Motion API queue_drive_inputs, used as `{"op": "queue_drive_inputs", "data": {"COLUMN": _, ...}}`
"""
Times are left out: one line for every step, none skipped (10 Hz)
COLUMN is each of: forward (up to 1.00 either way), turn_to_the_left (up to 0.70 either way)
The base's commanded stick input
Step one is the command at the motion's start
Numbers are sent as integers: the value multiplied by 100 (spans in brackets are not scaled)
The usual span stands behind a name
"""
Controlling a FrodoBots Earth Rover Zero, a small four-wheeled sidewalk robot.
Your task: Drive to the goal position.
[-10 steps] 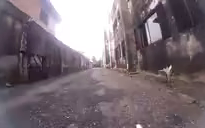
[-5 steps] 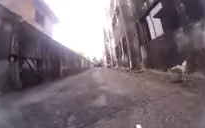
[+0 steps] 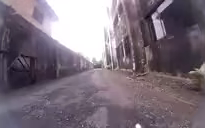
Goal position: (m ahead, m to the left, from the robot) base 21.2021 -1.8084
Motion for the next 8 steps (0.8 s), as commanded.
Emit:
{"op": "queue_drive_inputs", "data": {"forward": 100, "turn_to_the_left": 1}}
{"op": "queue_drive_inputs", "data": {"forward": 100, "turn_to_the_left": 1}}
{"op": "queue_drive_inputs", "data": {"forward": 100, "turn_to_the_left": 1}}
{"op": "queue_drive_inputs", "data": {"forward": 100, "turn_to_the_left": 1}}
{"op": "queue_drive_inputs", "data": {"forward": 100, "turn_to_the_left": 1}}
{"op": "queue_drive_inputs", "data": {"forward": 100, "turn_to_the_left": 1}}
{"op": "queue_drive_inputs", "data": {"forward": 100, "turn_to_the_left": 1}}
{"op": "queue_drive_inputs", "data": {"forward": 100, "turn_to_the_left": 1}}
